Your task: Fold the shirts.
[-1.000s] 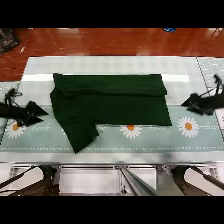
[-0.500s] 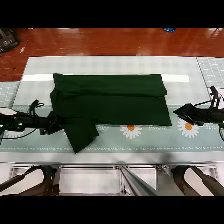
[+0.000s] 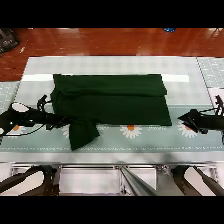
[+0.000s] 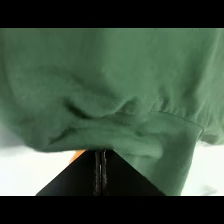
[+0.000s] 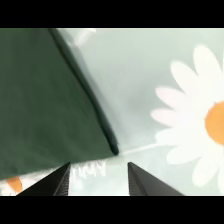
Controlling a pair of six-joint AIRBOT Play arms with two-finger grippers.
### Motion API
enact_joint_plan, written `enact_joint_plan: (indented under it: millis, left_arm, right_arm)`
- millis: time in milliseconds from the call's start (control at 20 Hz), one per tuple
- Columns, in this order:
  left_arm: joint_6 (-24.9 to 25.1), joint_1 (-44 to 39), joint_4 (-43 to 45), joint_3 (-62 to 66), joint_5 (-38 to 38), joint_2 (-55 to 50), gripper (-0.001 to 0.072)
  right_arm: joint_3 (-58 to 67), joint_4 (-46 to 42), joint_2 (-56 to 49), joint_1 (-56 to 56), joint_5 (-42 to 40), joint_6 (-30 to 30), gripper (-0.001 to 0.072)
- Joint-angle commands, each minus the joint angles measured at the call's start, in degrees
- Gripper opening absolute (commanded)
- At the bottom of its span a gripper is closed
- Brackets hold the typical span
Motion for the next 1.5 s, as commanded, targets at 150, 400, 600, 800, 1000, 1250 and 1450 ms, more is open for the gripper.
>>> enact_joint_plan:
  millis: [150,400,600,800,1000,1250,1450]
  left_arm:
    - [0.22,-0.35,-0.7,0.46,-1.27,0.04,0.0018]
    - [0.22,-0.33,-0.87,0.52,-1.25,0.04,0.0018]
    - [5.01,2.95,-0.63,7.98,-5.75,0.04,0.0017]
    - [5.07,7.61,-0.66,20.79,-10.56,-0.11,0.0017]
    - [1.77,5.62,-0.63,32.76,-9.05,-7.28,0.0017]
    - [-4.24,2.36,-0.66,50.34,-9.49,-22.97,0.0017]
    - [-9.22,0.5,-0.66,63.49,-9.44,-34.1,0.0017]
  right_arm:
    - [-1.38,4.22,-10.84,4.66,-3.76,0.13,0.0415]
    - [4.22,10.47,-21.75,14.47,-10.27,-0.24,0.032]
    - [14.95,8.17,-23.02,20.33,-5.22,-1.55,0.0021]
    - [23.47,3.78,-20.72,19.06,-1.55,-0.15,0.0021]
    - [33.68,7.52,-25.16,20.9,-1.27,-0.31,0.0021]
    - [46.75,7.37,-34.97,21.68,-2.03,2.64,0.0021]
    - [54.12,7.74,-42.86,22.03,-2.21,3.5,0.0021]
